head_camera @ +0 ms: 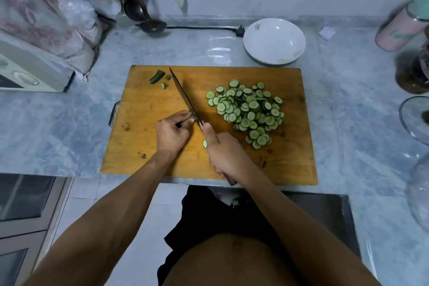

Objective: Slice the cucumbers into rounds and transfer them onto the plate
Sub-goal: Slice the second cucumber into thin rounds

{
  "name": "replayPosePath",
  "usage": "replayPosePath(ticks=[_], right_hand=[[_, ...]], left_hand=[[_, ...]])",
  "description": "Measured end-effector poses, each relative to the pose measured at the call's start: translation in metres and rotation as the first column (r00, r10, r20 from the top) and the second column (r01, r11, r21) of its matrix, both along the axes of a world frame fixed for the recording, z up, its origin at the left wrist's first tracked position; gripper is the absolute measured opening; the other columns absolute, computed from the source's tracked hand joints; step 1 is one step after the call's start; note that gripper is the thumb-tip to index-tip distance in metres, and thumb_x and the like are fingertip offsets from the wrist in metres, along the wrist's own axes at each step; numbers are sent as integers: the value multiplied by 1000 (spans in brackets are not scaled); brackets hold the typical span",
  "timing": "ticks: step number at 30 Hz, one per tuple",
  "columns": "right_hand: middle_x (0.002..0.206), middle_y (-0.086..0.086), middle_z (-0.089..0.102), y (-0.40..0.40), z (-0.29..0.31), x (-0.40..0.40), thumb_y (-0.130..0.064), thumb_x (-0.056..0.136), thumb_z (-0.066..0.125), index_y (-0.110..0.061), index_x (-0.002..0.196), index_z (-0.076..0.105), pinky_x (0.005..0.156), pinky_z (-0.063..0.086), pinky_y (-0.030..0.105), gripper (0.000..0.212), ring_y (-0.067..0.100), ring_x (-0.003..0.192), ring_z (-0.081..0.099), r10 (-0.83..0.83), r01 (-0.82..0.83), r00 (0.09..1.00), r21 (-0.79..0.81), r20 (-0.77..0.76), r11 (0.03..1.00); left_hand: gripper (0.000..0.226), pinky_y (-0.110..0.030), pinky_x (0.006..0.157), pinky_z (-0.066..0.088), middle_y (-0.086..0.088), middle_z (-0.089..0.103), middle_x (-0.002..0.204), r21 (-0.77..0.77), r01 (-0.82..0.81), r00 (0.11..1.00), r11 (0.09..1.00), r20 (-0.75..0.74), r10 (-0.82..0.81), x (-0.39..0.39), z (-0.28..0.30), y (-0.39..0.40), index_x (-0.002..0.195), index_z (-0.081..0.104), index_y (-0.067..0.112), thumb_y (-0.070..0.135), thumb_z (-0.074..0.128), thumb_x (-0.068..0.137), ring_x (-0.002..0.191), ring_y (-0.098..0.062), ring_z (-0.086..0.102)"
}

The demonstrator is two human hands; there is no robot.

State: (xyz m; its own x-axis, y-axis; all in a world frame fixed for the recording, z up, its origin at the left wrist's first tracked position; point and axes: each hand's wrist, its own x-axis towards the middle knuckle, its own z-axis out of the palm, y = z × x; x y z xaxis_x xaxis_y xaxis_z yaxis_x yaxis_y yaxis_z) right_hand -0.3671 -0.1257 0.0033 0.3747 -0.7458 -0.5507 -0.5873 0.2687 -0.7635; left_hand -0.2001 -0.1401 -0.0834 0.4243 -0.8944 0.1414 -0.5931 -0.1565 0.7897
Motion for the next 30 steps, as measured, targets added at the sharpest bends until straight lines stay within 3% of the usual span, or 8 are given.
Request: replayPosePath(ticks=[4,8,14,24,30], right_hand=[[54,15,54,-10,-2,4,-66,99,18,-8,58,48,44,45,30,77,27,44,52,-43,43,999,-28,6,999],[60,16,53,-28,1,4,-66,98,19,-6,70,52,42,41,27,74,29,50,52,-69,68,997,25,30,997],[47,11,49,-29,-13,13,-66,99,18,-11,53,41,39,39,25,76,27,41,50,-70,70,998,-8,1,997],[45,6,50,-30,-29,24,-62,101,18,-11,52,46,41,41,27,75,20,36,50,-109,109,994,-29,-26,994],[48,6,49,-38,-29,7,-69,97,15,-13,58,47,45,42,29,75,22,40,48,-175,174,984,-34,-27,984]], left_hand=[[18,-25,100,48,-9,73,108,19,41,999,999,-12,-40,3,4,-18,99,76,3,4,73,82,101,-4,63],[17,-24,99,49,-8,73,107,20,66,998,998,-20,-65,4,5,-30,100,76,3,6,73,83,101,-2,63],[16,-16,96,45,-13,72,107,-8,72,996,997,54,-72,6,1,-31,98,76,0,3,71,82,101,-5,61],[19,-29,99,50,-10,72,110,2,96,994,995,49,-96,6,-6,-26,101,76,4,7,72,83,105,-10,63],[31,-19,99,43,-9,65,115,11,204,967,979,156,-203,16,-12,-15,108,75,9,3,76,78,108,-19,60]])
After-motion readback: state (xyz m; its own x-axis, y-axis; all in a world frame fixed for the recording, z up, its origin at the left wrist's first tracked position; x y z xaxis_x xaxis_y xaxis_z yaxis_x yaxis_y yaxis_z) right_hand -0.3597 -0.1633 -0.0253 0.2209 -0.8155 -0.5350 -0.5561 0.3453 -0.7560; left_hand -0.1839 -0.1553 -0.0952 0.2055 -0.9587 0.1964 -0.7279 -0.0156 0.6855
